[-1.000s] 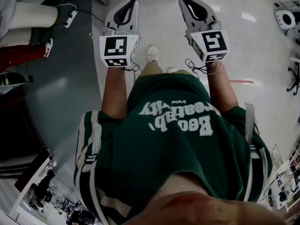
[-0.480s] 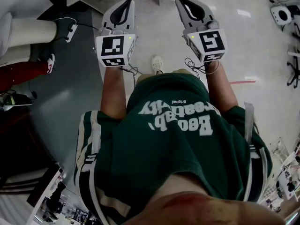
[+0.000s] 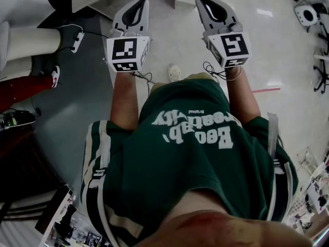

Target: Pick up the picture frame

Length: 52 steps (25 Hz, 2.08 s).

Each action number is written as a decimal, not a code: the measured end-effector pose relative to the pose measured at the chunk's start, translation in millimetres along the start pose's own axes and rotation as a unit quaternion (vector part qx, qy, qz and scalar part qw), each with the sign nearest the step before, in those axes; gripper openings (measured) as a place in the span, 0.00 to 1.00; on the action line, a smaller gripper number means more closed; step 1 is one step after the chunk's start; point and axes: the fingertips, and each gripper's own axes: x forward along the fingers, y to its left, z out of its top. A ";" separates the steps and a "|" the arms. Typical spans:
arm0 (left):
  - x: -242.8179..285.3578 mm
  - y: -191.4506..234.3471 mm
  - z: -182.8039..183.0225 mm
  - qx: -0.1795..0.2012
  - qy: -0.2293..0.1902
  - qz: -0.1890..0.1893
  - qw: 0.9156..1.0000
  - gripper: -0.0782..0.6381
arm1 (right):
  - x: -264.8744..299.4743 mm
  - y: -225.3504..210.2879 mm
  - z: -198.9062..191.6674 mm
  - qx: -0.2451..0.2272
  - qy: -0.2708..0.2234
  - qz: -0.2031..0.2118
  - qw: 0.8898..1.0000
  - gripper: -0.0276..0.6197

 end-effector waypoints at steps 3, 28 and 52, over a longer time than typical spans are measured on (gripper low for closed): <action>3.0 11.3 -2.6 -0.002 0.001 0.000 1.000 0.13 | 8.6 1.2 -0.6 0.002 0.001 -0.004 1.000 0.10; 170.5 56.3 5.1 -0.006 0.023 0.036 0.999 0.13 | 138.6 -124.2 -8.6 -0.004 0.001 0.049 0.999 0.10; 287.1 90.8 21.7 0.004 0.023 0.072 0.997 0.13 | 233.7 -223.0 -7.6 -0.003 -0.017 0.080 0.997 0.10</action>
